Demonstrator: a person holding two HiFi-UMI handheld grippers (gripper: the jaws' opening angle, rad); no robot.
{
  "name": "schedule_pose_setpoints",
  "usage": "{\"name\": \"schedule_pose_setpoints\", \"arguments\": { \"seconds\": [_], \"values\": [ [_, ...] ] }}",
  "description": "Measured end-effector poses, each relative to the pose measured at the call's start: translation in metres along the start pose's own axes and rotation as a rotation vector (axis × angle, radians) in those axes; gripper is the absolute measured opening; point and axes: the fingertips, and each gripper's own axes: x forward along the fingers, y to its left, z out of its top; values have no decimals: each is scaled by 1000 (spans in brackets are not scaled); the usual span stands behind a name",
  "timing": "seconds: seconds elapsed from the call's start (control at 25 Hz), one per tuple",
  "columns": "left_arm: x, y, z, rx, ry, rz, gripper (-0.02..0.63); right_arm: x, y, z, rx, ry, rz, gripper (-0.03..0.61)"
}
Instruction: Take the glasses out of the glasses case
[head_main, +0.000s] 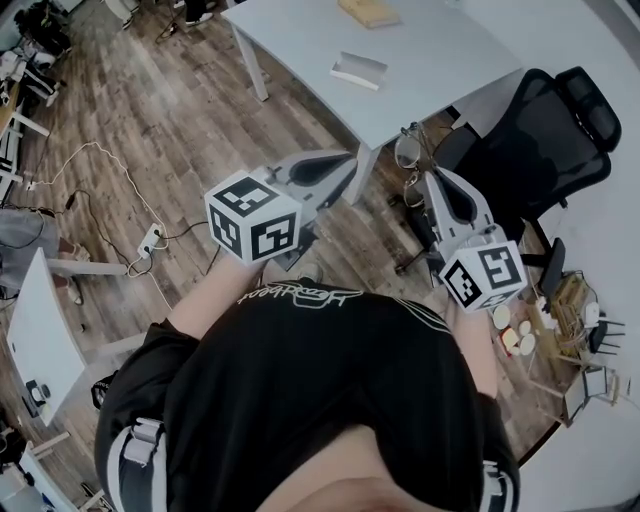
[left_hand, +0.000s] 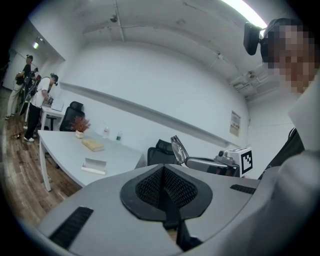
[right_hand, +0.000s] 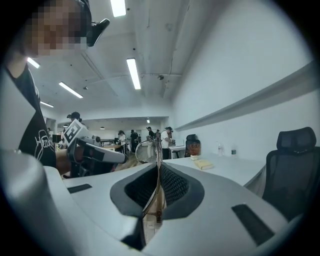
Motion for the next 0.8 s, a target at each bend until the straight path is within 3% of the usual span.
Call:
{"name": "schedule_pose_setpoints", "arguments": {
  "seconds": [0.8],
  "values": [
    [10, -19, 0, 27, 9, -18, 8, -18, -8, 6, -29, -16, -22, 21]
  ]
}}
